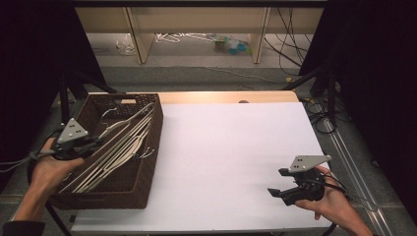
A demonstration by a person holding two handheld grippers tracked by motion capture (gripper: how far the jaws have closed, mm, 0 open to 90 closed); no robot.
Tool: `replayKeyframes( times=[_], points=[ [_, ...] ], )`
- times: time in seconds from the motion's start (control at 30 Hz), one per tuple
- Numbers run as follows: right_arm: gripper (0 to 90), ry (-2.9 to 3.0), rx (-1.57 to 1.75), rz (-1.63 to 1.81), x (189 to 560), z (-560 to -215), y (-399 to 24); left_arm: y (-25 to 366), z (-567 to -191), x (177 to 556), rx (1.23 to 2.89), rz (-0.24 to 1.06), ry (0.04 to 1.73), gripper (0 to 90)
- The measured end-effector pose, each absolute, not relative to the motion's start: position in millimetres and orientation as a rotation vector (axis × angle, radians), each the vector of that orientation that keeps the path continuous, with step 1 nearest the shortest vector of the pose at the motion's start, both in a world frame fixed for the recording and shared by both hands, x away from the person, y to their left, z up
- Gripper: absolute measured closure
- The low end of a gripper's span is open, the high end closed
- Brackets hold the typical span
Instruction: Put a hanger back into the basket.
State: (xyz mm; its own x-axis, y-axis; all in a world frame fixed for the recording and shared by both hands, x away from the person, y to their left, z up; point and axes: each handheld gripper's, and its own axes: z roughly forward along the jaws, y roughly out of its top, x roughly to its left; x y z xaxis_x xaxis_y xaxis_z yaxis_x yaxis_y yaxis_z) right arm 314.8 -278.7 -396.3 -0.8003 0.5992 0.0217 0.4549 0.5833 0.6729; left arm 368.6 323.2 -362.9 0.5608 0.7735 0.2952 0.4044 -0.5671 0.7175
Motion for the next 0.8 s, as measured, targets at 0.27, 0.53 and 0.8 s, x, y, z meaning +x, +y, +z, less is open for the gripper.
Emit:
replayKeyframes(
  times=[0.27, 0.53, 0.8],
  points=[
    [25.7, 2.601, 0.887, 1.024, 314, -398, -279, 303, -387, 369, 2.234, 0.868, 0.983, 85.7],
    [25.7, 2.618, 0.871, 1.011, 315, -399, -278, 300, -404, 366, 2.256, 0.768, 0.99, 81.9],
    [25.7, 2.621, 0.88, 1.006, 315, -399, -278, 290, -413, 367, 2.303, 0.661, 0.965, 78.2]
  ],
)
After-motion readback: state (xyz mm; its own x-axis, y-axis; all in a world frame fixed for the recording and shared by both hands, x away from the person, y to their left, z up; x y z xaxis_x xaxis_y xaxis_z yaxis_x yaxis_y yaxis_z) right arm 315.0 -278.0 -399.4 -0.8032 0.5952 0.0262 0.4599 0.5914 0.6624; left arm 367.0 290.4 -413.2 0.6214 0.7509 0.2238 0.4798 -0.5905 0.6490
